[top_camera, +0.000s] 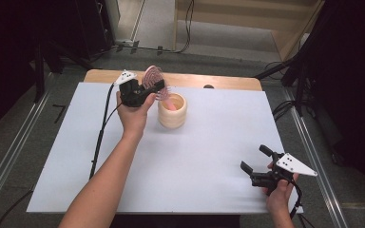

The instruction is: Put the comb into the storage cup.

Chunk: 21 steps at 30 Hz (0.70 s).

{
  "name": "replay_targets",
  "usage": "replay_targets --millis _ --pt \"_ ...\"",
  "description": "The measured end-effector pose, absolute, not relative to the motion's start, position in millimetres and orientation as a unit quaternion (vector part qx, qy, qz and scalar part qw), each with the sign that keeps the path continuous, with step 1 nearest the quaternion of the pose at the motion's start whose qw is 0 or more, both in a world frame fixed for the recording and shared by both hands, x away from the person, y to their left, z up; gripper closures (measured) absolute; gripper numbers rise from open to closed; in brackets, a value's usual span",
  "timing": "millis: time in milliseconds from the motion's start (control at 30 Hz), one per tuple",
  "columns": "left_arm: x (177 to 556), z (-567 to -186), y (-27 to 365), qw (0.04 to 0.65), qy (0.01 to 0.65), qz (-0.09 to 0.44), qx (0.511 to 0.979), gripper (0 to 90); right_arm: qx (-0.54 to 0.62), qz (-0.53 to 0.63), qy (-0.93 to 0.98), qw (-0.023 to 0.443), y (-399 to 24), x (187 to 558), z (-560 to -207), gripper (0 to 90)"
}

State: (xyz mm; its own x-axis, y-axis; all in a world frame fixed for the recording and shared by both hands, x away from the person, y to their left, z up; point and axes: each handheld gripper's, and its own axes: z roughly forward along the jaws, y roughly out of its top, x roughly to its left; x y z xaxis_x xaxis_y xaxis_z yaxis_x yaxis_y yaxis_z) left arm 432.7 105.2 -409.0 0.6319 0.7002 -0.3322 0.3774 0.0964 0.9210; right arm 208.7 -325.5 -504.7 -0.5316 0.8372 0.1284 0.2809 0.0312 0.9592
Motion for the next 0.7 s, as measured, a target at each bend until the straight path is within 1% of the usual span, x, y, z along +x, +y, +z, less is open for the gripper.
replay_targets --millis 700 --pt "435 -423 99 0.61 0.422 0.11 0.662 64.8 0.413 0.557 0.676 0.248 -324 210 -505 0.0"
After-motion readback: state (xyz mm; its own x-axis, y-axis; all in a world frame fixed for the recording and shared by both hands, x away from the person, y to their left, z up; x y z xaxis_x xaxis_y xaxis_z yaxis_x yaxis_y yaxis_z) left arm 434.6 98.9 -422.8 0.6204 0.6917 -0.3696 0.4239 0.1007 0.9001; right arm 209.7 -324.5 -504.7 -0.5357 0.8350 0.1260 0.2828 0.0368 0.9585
